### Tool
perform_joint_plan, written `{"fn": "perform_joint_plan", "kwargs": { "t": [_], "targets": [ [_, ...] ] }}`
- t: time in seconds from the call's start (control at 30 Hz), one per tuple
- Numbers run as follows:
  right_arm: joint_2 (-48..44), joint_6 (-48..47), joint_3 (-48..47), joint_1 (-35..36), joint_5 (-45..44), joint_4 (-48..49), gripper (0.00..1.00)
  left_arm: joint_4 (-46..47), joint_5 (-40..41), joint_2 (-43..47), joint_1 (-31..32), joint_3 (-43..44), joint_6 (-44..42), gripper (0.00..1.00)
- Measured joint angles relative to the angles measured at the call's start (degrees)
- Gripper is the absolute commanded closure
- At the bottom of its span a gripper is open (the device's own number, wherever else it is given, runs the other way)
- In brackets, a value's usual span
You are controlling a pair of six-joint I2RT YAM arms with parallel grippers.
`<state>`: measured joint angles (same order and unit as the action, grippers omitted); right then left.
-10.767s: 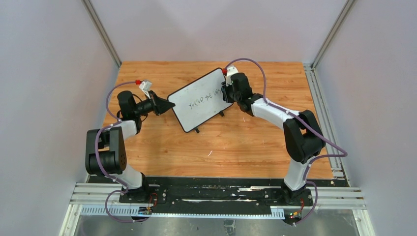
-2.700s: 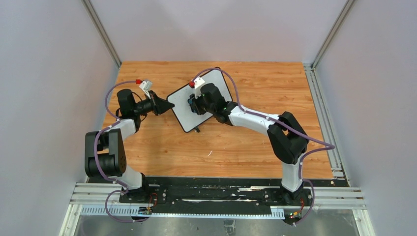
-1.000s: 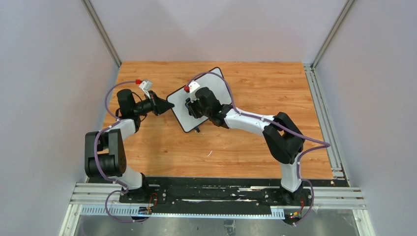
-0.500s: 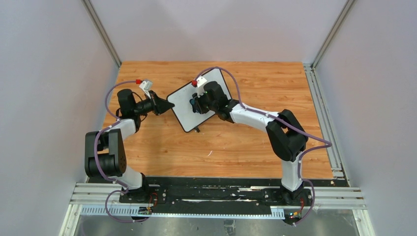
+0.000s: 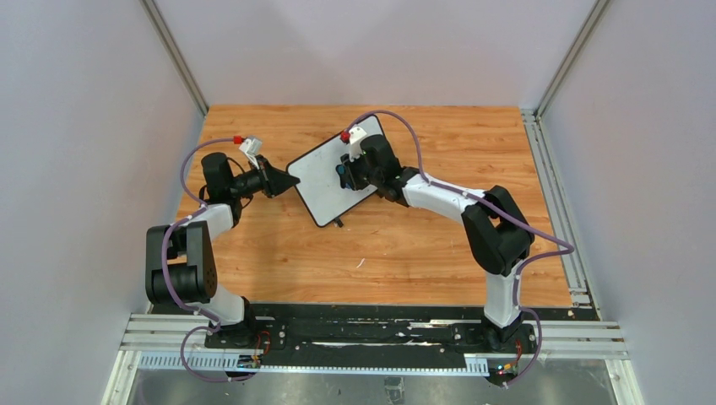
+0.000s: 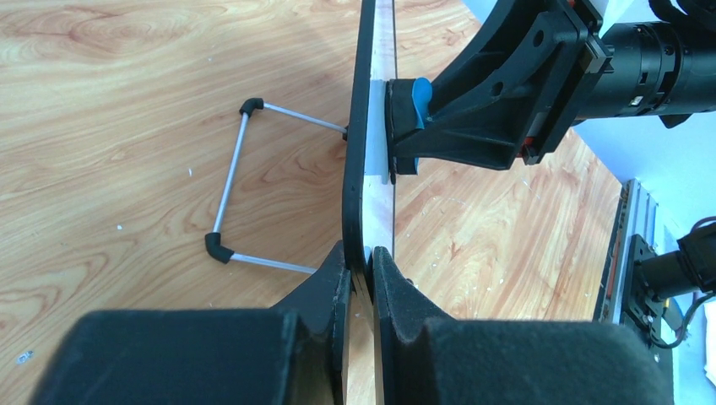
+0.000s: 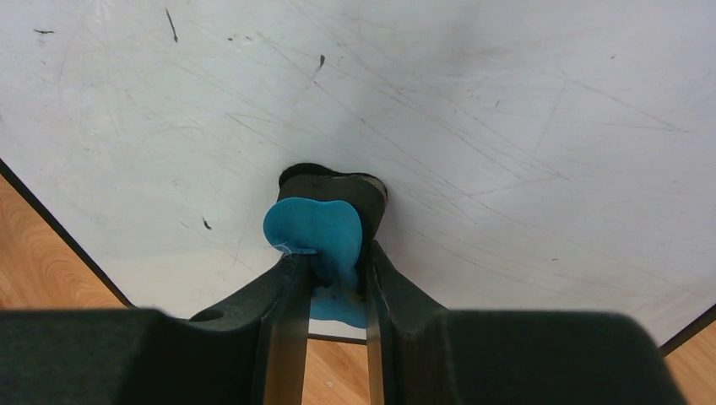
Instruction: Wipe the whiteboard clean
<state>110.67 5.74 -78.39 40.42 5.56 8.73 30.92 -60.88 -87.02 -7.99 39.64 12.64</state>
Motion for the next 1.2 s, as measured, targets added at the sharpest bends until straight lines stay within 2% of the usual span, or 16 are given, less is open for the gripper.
{"fn": "perform_joint_plan", "kwargs": {
  "t": [0.5, 0.87, 1.2],
  "targets": [
    [0.3, 0.2, -0.9, 5.1, -6.7, -0.6, 0.99, -0.7, -0.3, 0.1, -0.3, 0.0, -0.3, 1.00],
    [0.6, 1.6, -0.9, 10.1, -4.4, 0.5, 0.99, -0.7, -0.5, 0.1, -0.3, 0.2, -0.7, 1.00],
    [1.4, 1.2, -0.9, 8.6, -4.3, 0.3, 0.99, -0.8, -0.5, 0.1, -0.3, 0.2, -0.7, 1.00]
  ]
}}
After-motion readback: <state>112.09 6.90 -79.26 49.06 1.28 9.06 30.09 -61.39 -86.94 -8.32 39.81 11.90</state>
